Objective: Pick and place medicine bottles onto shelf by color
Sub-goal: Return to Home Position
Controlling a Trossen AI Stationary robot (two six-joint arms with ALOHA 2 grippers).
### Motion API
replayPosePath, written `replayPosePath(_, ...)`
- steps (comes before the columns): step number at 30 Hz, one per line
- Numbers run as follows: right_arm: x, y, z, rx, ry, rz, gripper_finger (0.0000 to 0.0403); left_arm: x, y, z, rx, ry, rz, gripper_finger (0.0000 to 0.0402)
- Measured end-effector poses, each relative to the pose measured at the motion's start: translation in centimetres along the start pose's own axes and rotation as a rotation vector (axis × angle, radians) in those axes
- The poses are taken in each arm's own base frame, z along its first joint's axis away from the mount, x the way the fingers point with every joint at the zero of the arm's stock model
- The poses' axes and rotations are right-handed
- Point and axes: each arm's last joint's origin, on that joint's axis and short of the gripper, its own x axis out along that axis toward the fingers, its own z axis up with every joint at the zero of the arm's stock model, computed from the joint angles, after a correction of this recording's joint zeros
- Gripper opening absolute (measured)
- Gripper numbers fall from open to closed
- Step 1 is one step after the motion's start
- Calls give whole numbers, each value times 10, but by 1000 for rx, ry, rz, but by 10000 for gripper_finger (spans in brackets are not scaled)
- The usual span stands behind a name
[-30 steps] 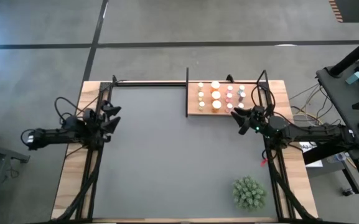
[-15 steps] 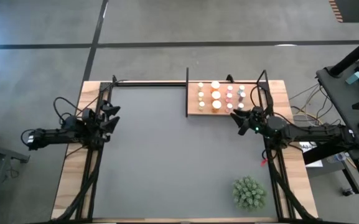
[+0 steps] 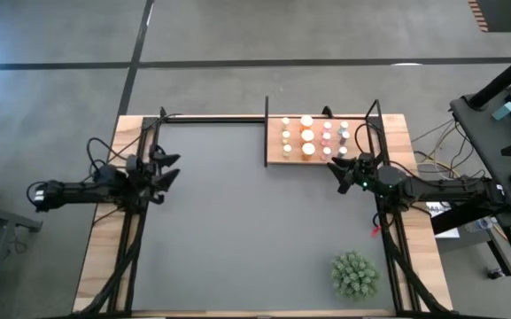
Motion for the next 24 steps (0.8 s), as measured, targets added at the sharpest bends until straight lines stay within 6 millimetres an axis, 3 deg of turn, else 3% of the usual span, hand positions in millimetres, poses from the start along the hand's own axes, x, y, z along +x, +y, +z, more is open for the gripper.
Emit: replayPosePath(24,0,0,0,0,0,-1,181,6,1,-13,20,112,14,217)
